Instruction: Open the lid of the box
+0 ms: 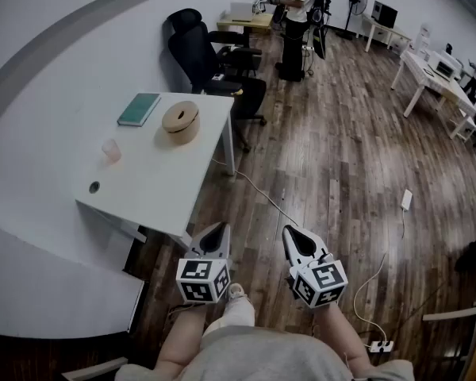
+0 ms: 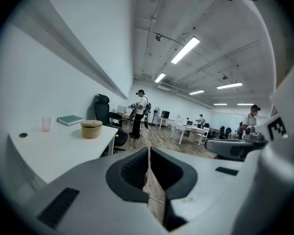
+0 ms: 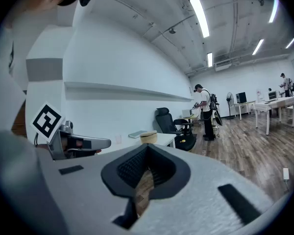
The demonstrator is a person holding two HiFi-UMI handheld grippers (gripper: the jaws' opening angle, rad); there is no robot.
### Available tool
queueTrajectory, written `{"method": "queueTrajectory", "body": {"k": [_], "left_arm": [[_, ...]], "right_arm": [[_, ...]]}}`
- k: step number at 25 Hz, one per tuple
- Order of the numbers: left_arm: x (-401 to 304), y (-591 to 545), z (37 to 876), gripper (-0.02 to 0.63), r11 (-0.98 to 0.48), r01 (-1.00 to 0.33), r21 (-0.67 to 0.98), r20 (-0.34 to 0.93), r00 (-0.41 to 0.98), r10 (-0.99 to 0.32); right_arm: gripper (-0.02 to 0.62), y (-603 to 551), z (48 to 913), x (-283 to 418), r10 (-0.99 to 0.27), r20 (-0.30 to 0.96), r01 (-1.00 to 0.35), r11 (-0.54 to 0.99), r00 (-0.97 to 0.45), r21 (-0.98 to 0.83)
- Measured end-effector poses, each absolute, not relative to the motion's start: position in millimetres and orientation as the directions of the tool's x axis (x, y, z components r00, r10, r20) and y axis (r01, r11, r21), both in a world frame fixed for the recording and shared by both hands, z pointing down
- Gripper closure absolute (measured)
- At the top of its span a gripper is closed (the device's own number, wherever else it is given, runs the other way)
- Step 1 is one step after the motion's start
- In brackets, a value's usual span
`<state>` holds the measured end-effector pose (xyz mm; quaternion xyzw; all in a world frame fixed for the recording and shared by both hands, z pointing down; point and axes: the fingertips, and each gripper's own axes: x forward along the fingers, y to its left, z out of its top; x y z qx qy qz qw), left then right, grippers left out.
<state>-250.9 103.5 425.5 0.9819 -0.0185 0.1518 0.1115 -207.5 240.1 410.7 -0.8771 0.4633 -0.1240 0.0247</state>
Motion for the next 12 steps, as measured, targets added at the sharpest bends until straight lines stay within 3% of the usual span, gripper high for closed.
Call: {"method": "queueTrajectory", "body": {"k": [12], "left_arm": [[-379, 193, 417, 0.591, -0.968, -0.095, 0.231, 0.3, 0.954, -0.022]], "right_arm": [[0.595, 322, 393, -320, -0.838, 0.14, -0.838, -0.54, 0.527, -0.082]]}}
